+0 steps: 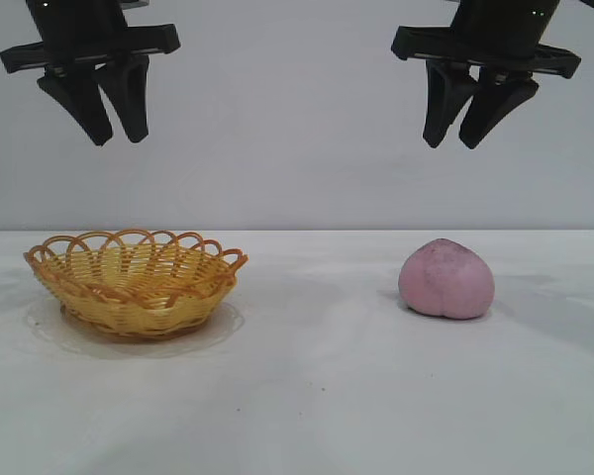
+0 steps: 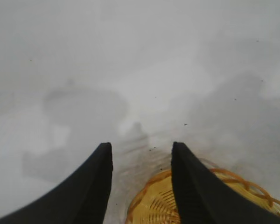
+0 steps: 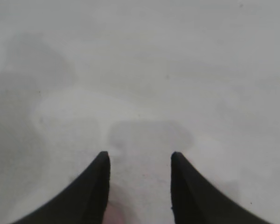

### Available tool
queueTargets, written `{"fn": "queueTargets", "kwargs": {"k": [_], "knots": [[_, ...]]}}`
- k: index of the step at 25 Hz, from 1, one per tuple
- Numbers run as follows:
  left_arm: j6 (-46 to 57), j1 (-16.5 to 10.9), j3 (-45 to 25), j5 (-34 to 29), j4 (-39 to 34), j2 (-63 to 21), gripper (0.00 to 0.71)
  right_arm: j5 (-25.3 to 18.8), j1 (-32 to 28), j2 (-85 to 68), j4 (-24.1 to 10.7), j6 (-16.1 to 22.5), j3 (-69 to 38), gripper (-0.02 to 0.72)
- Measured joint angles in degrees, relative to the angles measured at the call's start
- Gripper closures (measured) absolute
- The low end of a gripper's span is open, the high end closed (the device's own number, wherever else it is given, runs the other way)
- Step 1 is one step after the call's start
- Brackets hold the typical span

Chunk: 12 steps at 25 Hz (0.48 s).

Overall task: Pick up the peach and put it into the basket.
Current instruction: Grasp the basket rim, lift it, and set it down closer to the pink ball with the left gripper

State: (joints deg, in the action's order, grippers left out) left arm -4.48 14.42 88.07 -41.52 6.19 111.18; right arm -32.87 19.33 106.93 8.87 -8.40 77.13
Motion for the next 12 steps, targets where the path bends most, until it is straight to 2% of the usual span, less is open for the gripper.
{"fn": "queueTargets", "kwargs": {"k": [9, 12], "knots": [[0.0, 0.0, 0.0, -0.3, -0.2, 0.0, 0.401, 0.0, 0.0, 0.0, 0.0, 0.0, 0.0, 0.446], [-2.1, 0.0, 0.0, -2.5, -1.6, 0.0, 0.401, 0.0, 0.0, 0.0, 0.0, 0.0, 0.0, 0.446]]}}
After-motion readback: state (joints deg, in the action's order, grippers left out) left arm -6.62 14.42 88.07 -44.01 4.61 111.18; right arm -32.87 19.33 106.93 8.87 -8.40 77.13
